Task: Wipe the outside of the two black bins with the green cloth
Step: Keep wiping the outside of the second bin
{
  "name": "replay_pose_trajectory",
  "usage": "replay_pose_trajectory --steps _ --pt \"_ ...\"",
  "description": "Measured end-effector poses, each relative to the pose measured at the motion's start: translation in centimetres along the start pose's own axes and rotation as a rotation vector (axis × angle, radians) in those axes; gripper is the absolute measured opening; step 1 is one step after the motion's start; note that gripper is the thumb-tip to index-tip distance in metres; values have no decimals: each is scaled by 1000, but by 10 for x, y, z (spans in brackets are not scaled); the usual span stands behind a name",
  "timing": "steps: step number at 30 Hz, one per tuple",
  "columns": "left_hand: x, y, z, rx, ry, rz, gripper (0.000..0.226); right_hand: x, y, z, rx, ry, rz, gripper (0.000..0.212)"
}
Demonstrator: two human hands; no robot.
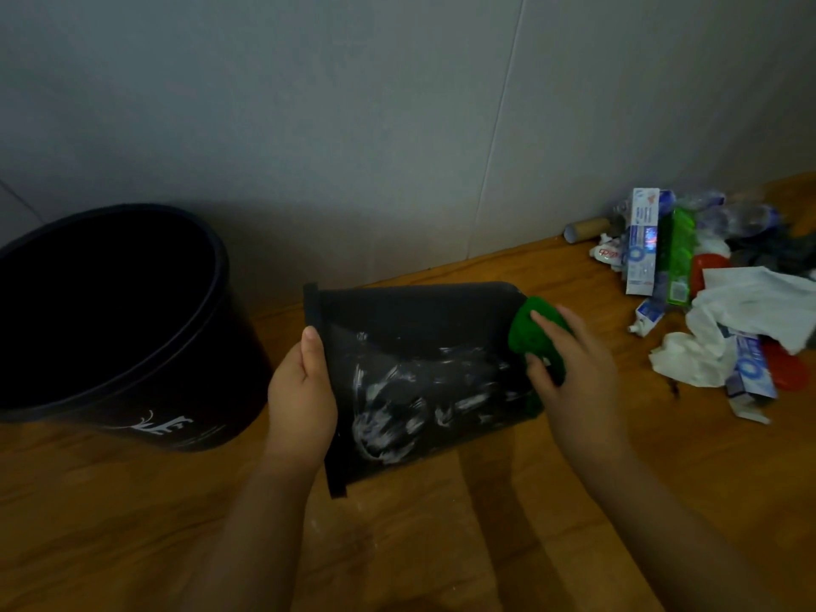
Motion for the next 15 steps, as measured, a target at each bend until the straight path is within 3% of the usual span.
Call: replay_pose_trajectory --steps 6,11,15 --pt "-2 0 -3 9 17 -27 52 25 10 -4 70 -145 63 50" --pt "0 -1 -3 11 39 -38 53 -5 -7 -16 -5 -11 32 50" --pt "0 0 -3 30 25 -26 54 22 10 7 67 -146 45 52"
Point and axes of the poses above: each hand's wrist, its own z-axis away from the middle knuckle, its own y-axis out of the palm, x = y × z, the point moved 6 cm from there along -z, towards the middle knuckle, and after that the axes turned 3 degrees about x, right-handed, at the moved point
